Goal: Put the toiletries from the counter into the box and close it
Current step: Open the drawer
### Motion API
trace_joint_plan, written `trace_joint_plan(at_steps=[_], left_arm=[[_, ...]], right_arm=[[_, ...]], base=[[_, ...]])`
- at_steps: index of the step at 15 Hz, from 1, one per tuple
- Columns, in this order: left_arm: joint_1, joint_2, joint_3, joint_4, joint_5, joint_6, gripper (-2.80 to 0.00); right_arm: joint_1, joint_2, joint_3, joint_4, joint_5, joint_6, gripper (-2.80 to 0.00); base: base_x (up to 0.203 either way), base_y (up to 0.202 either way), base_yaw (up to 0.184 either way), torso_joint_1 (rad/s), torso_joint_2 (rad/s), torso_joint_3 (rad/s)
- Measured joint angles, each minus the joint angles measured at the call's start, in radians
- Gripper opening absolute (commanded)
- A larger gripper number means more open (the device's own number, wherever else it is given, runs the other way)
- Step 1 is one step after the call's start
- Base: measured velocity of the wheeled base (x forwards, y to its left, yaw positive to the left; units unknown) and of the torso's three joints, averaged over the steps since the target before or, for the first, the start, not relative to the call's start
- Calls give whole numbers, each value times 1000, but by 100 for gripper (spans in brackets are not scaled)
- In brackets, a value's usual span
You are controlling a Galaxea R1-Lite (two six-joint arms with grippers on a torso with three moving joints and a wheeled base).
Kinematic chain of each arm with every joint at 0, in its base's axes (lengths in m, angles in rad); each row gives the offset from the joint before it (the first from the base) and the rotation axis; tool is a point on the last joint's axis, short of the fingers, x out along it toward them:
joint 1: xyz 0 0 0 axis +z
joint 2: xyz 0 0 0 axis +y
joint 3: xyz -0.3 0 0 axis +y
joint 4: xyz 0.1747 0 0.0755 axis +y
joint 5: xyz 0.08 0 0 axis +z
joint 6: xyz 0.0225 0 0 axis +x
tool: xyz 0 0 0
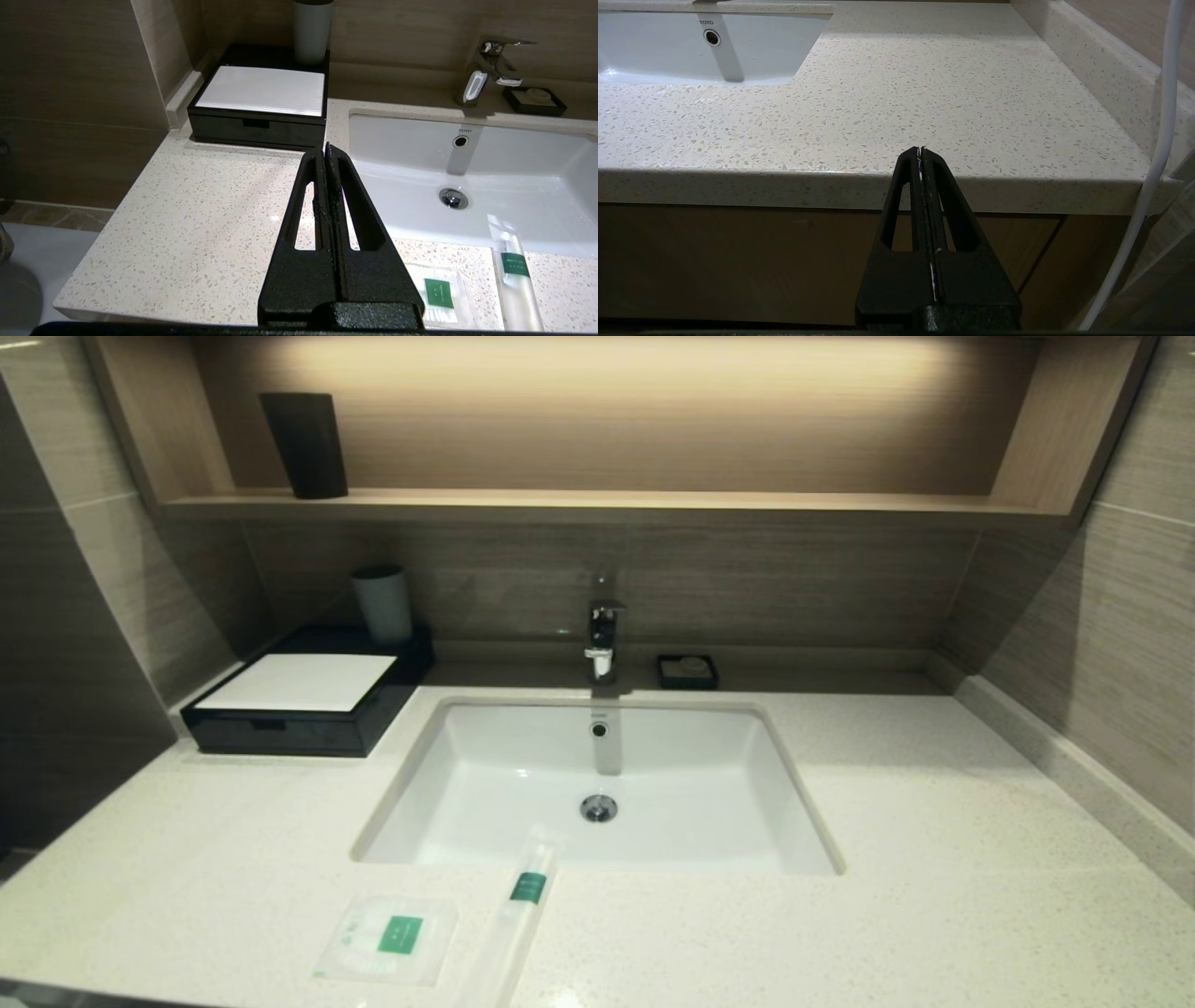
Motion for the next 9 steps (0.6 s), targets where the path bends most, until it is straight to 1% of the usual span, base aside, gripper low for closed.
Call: trace_joint_plan(at_steps=[2,4,7,9], left_arm=[[1,101,-12,-41,1,-3,-280],[2,212,-35,-60,1,-15,-280],[6,385,-87,-96,3,-67,-280],[9,491,-123,-116,5,-90,-280]], right_arm=[[0,0,0,0,0,0,-280],[0,0,0,0,0,-1,-280],[0,0,0,0,0,-1,-280],[0,0,0,0,0,0,-280]], base=[[0,0,0,0,0,0],[0,0,0,0,0,0],[0,0,0,0,0,0],[0,0,0,0,0,0]])
